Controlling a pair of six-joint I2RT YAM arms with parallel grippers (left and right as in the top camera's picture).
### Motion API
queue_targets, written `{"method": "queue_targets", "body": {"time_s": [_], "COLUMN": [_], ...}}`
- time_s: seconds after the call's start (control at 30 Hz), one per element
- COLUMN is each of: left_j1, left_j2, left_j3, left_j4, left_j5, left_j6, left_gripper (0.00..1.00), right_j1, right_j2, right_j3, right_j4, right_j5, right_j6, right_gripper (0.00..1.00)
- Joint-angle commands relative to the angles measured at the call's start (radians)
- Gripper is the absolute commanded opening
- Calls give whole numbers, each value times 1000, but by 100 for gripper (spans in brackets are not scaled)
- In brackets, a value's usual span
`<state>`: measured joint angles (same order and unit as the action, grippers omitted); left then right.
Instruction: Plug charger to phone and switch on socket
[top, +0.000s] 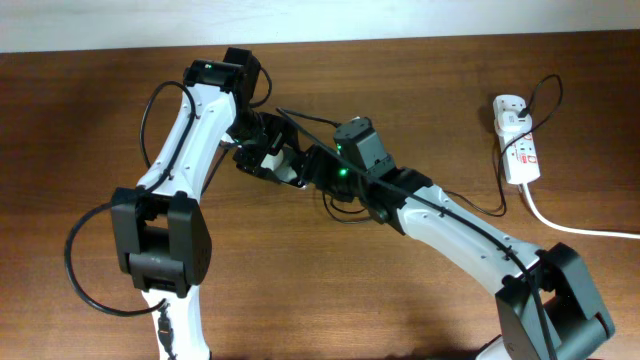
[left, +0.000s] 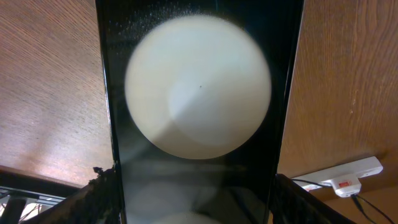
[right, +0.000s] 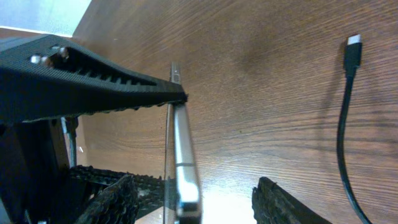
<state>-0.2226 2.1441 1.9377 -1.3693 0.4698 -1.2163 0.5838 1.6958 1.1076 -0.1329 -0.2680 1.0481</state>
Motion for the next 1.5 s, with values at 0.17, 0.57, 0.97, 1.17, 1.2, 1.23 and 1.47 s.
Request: {"method": "queue_targets", "body": {"time_s": [0.17, 0.57, 0.97, 1.17, 1.2, 1.23, 1.47], "left_j1": [-4, -4, -4, -4, -4, -4, -4], "left_j2": [-39, -39, -39, -39, -39, -39, -39], "left_j3": [23, 23, 23, 23, 23, 23, 23], "left_j4": [-2, -2, -5, -5, -5, -5, -5], "left_j5": [4, 4, 3, 3, 4, 4, 4], "left_j6": [-11, -11, -11, -11, -11, -11, -11], "left_gripper": [0, 0, 0, 0, 0, 0, 0], "right_j1": [19, 20, 46, 46, 46, 46, 46], "right_j2": [13, 13, 63, 63, 63, 63, 63], "right_j3": [14, 14, 15, 15, 15, 15, 15], "right_j4": [37, 73, 134, 134, 134, 134, 134], "right_j5": [53, 63, 60, 60, 60, 59, 58], "right_j6": [16, 42, 42, 42, 42, 42, 42], "right_gripper": [51, 43, 38, 33, 33, 33, 29]}}
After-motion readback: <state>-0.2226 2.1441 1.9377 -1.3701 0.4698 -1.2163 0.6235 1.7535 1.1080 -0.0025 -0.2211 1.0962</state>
